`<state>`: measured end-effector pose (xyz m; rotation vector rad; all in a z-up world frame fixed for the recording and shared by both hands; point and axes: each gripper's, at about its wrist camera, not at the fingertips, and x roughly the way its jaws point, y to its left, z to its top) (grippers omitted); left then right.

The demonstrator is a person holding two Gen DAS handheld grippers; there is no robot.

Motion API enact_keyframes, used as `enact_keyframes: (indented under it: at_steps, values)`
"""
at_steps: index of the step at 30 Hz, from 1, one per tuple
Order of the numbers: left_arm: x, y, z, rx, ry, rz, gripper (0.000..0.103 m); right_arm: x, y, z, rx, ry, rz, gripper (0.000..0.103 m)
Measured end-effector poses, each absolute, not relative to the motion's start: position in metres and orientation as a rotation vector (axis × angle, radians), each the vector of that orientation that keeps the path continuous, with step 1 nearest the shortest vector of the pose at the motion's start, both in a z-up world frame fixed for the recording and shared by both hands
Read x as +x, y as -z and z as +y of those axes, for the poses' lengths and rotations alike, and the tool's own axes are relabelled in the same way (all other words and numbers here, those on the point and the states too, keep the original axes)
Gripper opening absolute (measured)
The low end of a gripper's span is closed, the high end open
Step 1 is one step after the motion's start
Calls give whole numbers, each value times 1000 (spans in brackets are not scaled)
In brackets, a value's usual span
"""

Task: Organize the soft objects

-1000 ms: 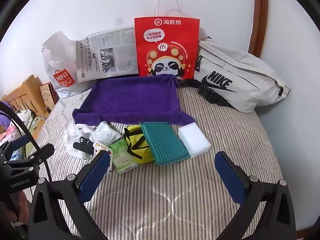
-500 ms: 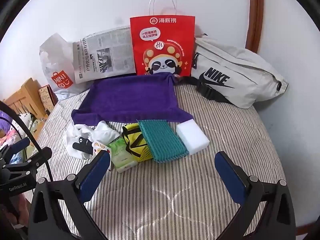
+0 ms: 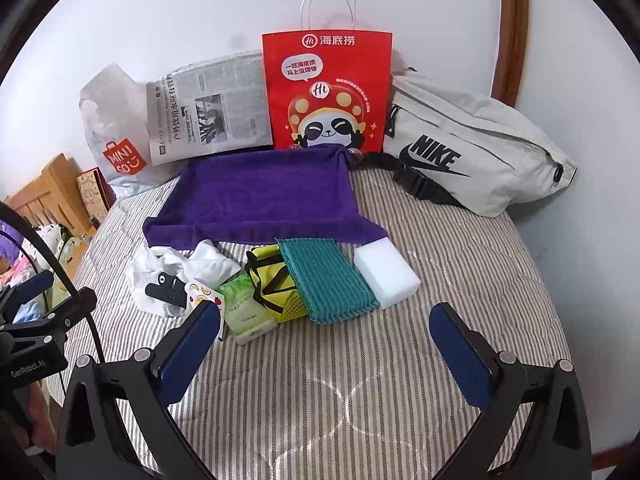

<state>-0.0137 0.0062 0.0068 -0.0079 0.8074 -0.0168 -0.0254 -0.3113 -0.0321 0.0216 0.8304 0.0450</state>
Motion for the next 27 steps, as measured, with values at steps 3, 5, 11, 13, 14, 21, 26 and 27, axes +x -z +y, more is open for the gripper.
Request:
enact_keyframes:
  at_steps: [3, 5, 11, 13, 14, 21, 26, 27]
  values:
    - [-14, -7, 6, -5, 14, 808, 103, -25, 33, -312, 27, -46, 832, 103]
    - [-13, -7, 7, -4, 11, 809, 103, -25, 34, -312, 29, -44, 834, 103]
    - [-14, -7, 8, -5, 14, 807, 103, -26, 35, -311, 32, -45, 836, 103]
    - [-14, -7, 7, -4, 13, 806, 103, -26, 35, -310, 31, -46, 841, 103]
    - [-14, -7, 7, -2, 14, 805, 103, -26, 36, -310, 28, -45, 840, 103]
    - [-16, -7, 5, 0, 9, 801, 103, -26, 37, -310, 26, -39, 845, 103]
    - [-17, -9, 5, 5, 5, 800, 103, -26, 36, -311, 31, -38, 844, 103]
    - [-18, -9, 5, 5, 6, 800, 103, -26, 36, -311, 31, -37, 844, 103]
